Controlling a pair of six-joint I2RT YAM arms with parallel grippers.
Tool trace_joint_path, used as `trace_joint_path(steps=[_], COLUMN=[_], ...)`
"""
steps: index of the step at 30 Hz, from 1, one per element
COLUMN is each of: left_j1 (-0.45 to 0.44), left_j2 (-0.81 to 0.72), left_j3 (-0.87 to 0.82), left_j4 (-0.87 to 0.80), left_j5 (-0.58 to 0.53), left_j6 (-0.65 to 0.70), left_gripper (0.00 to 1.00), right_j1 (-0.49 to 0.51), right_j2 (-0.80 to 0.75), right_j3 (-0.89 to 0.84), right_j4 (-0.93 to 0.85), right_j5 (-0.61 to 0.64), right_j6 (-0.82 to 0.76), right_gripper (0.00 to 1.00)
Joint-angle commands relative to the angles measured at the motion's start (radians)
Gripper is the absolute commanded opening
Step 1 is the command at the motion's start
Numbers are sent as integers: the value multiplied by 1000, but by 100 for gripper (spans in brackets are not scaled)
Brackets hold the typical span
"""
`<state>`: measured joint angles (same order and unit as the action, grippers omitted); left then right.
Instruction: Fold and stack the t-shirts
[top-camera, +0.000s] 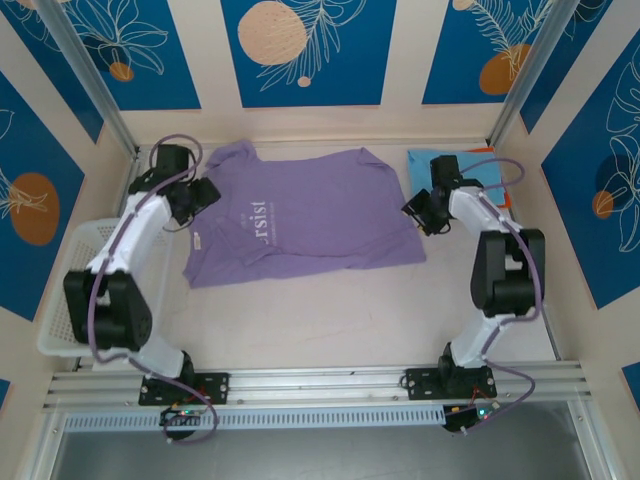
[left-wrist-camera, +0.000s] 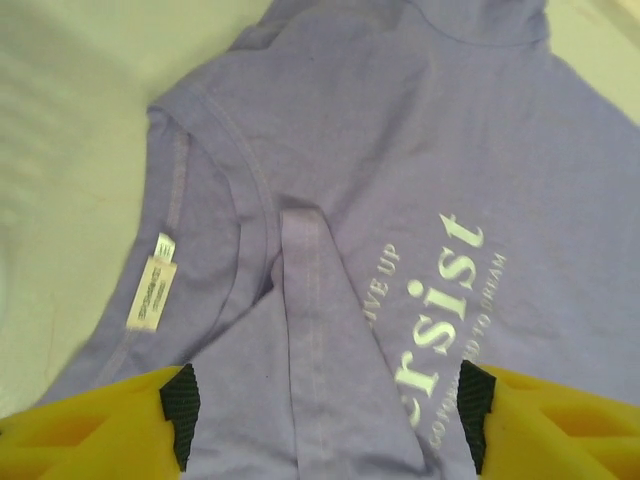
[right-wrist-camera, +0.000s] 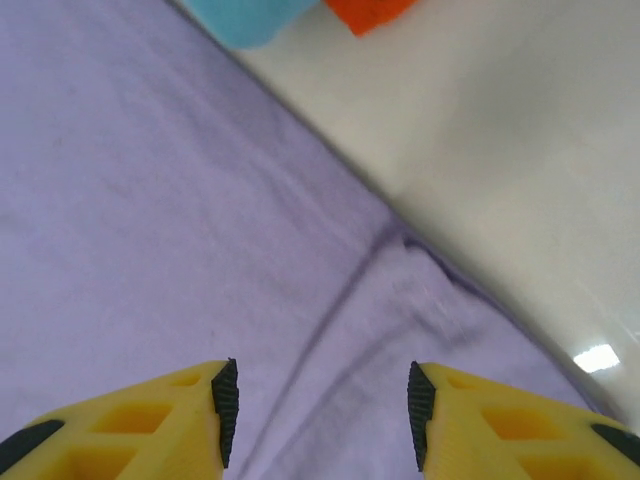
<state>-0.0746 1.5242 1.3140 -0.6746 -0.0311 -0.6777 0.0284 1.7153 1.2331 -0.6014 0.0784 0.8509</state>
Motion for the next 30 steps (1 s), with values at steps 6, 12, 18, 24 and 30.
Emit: trace_joint_path(steps=[6, 12, 18, 24, 30], left_j1=[-159, -188, -168, -133, -103], left_j2=[-233, -201, -41, 71, 83], left_j3=[-442, -558, -529, -518, -508], left_j4=[190, 266, 289, 282, 247], left_j5=[137, 83, -41, -159, -232], left_j6=[-42, -22, 31, 48, 61], left_gripper=[44, 44, 45, 50, 51], right_j1=[50, 73, 45, 19, -31], right_j2=[-192, -86, 9, 28, -16], right_j3=[-287, -262, -228, -252, -331], right_j4=[111, 116, 80, 42, 39], right_j5=[-131, -137, -80, -48, -81], right_j6=[-26, -43, -15, -10, 6], right_gripper=[32, 27, 31, 41, 42])
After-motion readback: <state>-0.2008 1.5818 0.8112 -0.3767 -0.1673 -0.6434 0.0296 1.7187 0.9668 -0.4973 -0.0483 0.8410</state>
